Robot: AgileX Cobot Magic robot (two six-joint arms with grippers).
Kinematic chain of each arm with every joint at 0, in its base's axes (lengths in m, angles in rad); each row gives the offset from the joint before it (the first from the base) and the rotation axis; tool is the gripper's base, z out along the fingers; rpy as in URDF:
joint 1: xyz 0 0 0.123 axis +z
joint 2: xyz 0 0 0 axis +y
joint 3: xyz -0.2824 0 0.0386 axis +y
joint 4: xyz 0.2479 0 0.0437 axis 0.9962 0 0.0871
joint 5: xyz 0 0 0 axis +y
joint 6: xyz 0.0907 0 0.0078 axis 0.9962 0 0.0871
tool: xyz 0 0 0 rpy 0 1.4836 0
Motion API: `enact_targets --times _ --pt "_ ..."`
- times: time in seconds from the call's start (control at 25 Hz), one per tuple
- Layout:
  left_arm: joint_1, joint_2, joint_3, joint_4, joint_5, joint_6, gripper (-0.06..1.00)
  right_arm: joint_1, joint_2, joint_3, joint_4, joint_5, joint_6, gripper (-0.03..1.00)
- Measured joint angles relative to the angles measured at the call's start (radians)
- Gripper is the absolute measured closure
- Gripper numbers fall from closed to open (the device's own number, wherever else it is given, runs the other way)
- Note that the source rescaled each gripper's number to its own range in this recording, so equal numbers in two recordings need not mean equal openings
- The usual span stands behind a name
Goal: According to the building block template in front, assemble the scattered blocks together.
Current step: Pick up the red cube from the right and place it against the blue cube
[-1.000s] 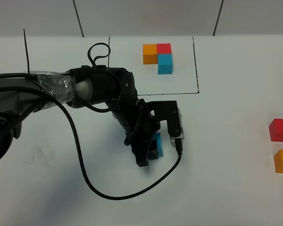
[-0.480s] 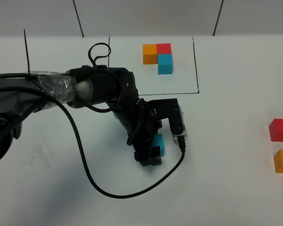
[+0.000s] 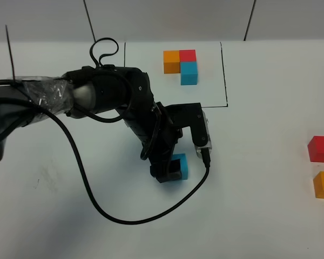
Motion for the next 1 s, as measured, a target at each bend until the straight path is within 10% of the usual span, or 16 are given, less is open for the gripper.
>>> enact_targets --times 0.36,0.64,0.76,1.0 --pt "0.000 -0.114 0.000 0.005 0.028 0.000 0.14 0.000 0.000 0.000 0.000 0.000 0.000 0.96" --pt "0.000 -0.137 0.000 0.043 0.044 0.000 0.83 0.000 0.000 0.000 0.000 0.000 0.000 0.96" --pt "0.000 -0.143 0.000 0.043 0.044 -0.022 0.94 0.000 0.000 0.000 0.000 0.000 0.000 0.96" --pt "0.000 -0.143 0.001 0.023 -0.056 -0.359 0.94 0.000 0.000 0.000 0.000 0.000 0.000 0.96"
